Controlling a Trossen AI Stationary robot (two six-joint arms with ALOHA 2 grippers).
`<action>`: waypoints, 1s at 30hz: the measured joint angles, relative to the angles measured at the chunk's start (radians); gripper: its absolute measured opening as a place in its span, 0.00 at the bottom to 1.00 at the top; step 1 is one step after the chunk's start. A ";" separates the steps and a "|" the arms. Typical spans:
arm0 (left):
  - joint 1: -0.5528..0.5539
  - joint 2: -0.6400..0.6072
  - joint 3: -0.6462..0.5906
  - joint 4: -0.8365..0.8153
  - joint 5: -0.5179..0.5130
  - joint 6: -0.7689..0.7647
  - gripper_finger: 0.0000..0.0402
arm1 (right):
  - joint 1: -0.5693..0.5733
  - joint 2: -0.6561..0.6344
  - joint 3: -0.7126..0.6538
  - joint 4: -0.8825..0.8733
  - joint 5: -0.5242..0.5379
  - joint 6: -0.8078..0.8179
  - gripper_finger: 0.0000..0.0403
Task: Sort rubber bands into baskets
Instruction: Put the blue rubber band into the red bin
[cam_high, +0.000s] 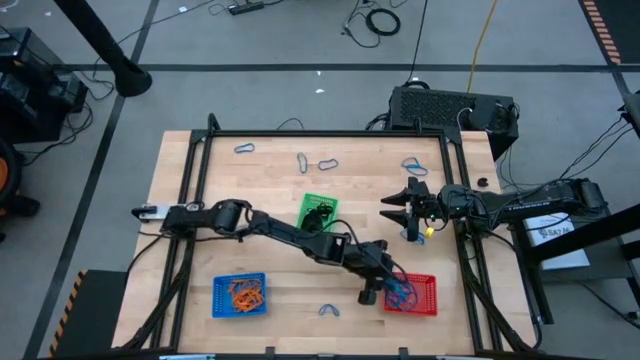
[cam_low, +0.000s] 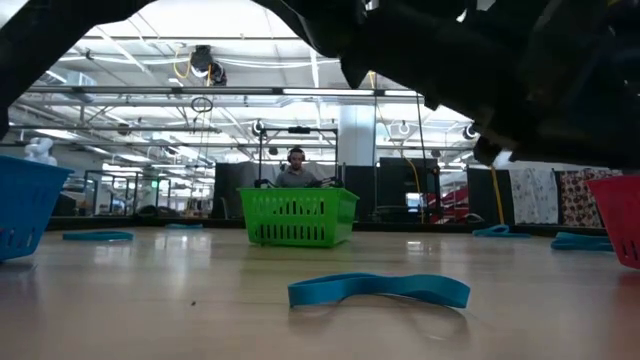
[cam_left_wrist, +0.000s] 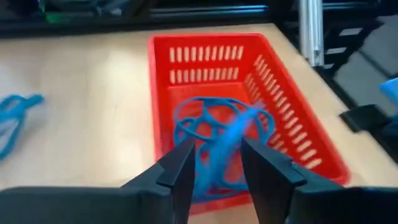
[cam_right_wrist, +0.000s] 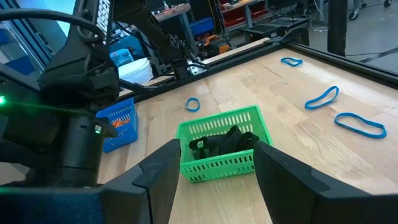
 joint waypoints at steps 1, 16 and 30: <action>0.004 -0.001 0.000 -0.007 0.022 -0.012 0.34 | 0.000 0.000 0.000 0.000 0.000 0.000 0.49; 0.041 -0.075 0.127 -0.420 0.169 -0.024 0.34 | 0.000 0.000 0.000 -0.014 -0.002 0.000 0.49; -0.093 -0.151 0.107 -1.461 -0.331 -0.122 0.34 | 0.000 0.002 0.000 -0.024 -0.004 0.014 0.49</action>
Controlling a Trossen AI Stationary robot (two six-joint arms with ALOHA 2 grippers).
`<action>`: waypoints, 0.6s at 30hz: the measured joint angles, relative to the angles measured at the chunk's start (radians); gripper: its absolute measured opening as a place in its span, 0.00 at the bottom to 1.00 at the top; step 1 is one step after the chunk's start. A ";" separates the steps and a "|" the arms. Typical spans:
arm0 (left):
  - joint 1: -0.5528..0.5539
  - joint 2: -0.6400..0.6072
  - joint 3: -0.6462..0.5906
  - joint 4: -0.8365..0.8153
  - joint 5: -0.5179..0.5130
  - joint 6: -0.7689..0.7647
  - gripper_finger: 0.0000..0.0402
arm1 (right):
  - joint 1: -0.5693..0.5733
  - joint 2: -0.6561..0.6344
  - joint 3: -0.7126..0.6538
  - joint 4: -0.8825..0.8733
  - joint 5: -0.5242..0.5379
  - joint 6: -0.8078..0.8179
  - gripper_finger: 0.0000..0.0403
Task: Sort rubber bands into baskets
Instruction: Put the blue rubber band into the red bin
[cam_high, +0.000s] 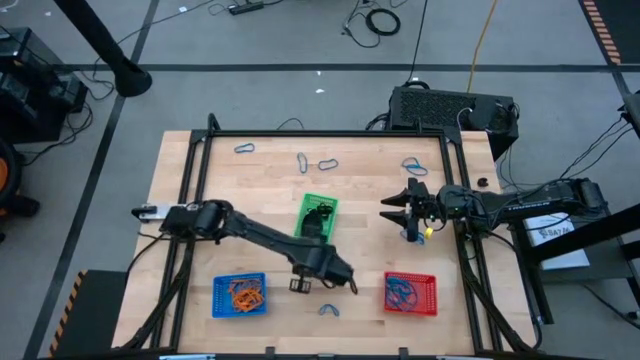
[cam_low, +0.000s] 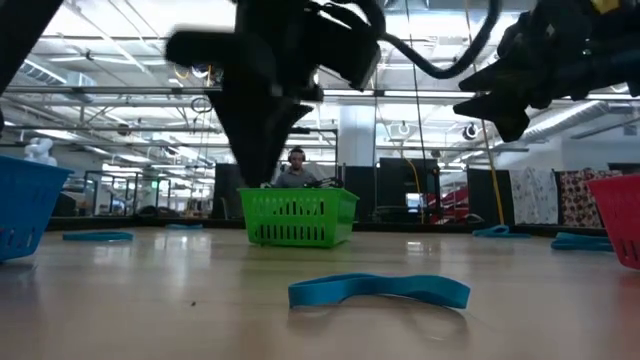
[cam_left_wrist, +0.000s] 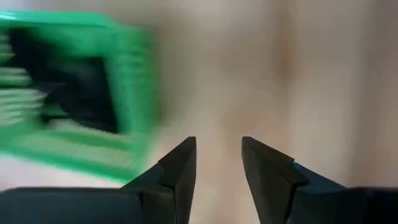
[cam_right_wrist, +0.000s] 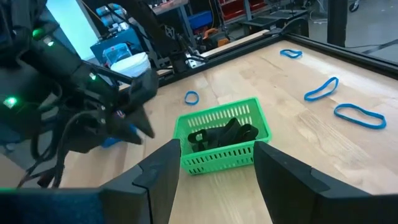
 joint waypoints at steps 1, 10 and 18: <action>-0.007 -0.005 -0.023 0.009 -0.053 -0.014 0.34 | 0.000 0.000 0.000 0.002 0.000 0.004 0.49; 0.009 0.000 -0.202 0.090 -0.056 0.073 0.34 | 0.000 0.001 0.000 0.009 0.000 0.008 0.49; 0.066 -0.002 -0.225 0.180 -0.055 0.166 0.34 | 0.000 0.001 0.000 0.009 0.001 0.006 0.49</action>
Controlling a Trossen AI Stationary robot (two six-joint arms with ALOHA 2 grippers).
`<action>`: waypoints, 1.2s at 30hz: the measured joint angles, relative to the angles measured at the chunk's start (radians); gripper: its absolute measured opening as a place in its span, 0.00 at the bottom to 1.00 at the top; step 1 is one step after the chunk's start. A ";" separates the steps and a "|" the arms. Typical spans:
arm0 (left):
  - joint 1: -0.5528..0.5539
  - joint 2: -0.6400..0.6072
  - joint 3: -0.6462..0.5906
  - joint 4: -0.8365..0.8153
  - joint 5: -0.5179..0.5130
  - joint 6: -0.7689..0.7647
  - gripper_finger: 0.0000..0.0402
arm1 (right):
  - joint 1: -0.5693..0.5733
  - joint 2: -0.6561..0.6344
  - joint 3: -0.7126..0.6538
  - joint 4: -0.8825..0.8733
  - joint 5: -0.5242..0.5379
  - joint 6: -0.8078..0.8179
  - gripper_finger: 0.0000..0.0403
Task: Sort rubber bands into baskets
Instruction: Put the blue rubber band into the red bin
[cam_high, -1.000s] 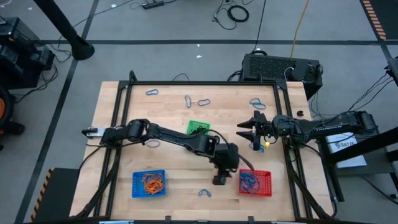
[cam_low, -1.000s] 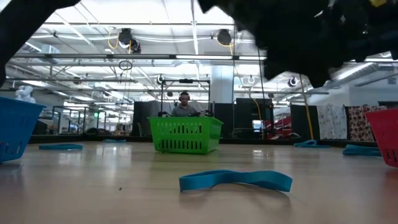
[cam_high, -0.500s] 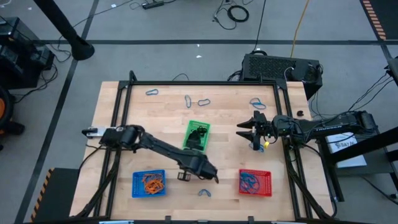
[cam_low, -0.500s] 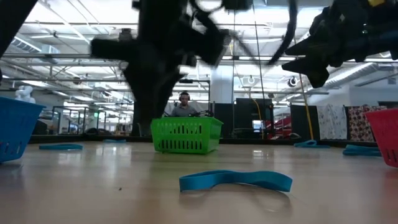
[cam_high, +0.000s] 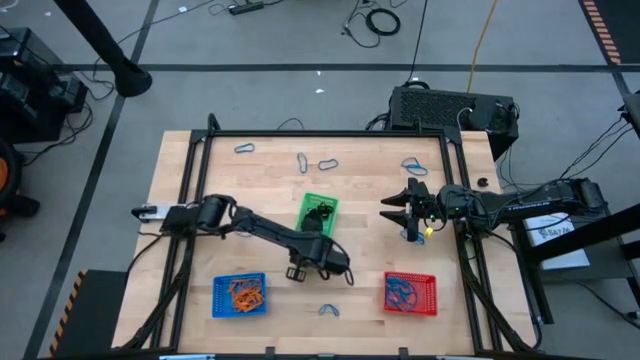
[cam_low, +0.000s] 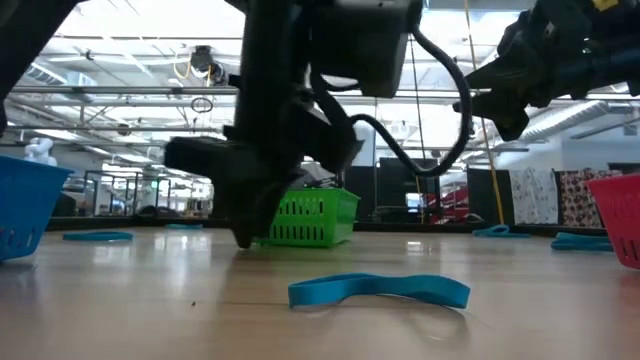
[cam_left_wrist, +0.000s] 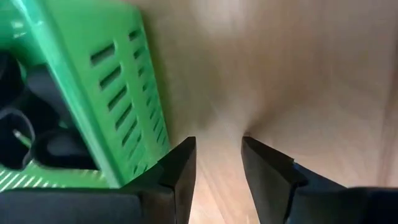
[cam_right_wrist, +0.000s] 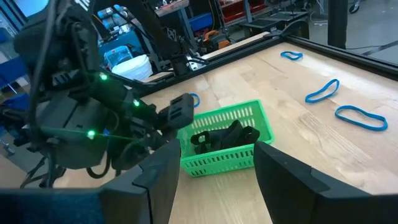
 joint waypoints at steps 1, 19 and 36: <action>0.008 0.000 0.000 0.012 0.000 0.014 0.34 | 0.000 0.000 0.000 0.000 0.000 0.000 0.49; 0.134 0.001 0.045 0.234 0.040 0.159 0.34 | -0.004 0.036 0.000 -0.062 0.106 -0.001 0.49; 0.287 -0.546 -0.336 0.577 0.206 0.154 0.34 | -0.467 0.195 0.295 -0.633 0.377 -0.117 0.49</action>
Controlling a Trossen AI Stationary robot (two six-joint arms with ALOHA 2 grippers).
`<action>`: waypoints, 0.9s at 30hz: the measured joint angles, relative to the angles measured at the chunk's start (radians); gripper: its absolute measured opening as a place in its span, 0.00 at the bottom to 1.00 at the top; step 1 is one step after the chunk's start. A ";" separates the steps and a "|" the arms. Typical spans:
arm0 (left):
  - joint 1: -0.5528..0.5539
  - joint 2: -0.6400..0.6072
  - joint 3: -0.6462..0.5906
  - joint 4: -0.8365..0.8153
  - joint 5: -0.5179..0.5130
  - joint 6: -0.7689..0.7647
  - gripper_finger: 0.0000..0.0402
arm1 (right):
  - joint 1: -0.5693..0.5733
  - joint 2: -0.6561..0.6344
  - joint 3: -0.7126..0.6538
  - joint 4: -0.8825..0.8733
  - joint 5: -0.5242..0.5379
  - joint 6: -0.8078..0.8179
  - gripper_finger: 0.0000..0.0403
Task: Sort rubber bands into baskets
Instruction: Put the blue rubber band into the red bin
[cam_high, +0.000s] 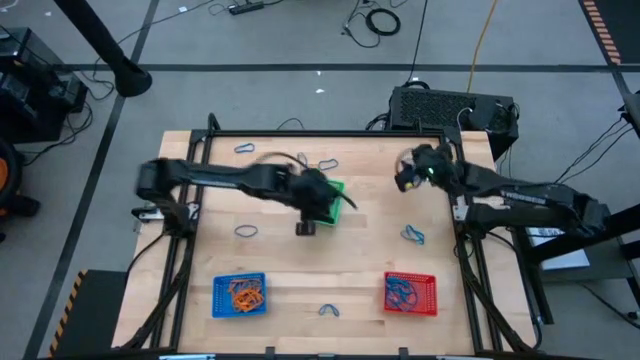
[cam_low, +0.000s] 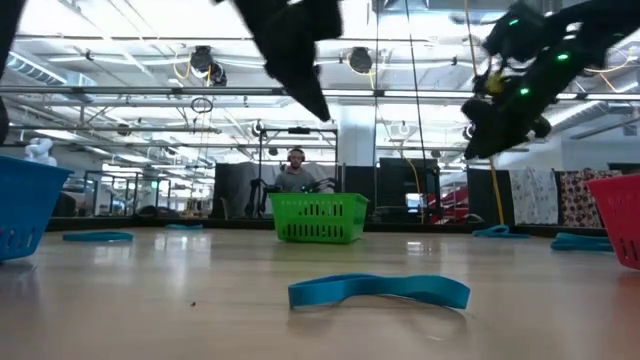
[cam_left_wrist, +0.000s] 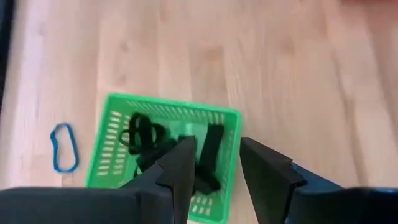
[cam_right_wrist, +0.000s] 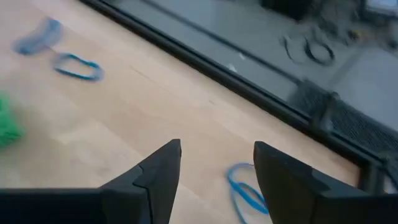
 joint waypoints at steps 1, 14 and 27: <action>0.018 -0.053 -0.083 0.090 0.027 0.000 0.34 | -0.030 0.036 0.028 -0.027 -0.014 0.001 0.49; -0.013 -0.231 -0.890 1.566 0.240 -0.106 0.34 | -0.323 0.443 0.126 -0.070 -0.142 0.077 0.49; -0.224 -0.211 -0.984 1.714 0.239 -0.028 0.34 | -0.421 0.564 0.136 -0.099 -0.219 0.252 0.49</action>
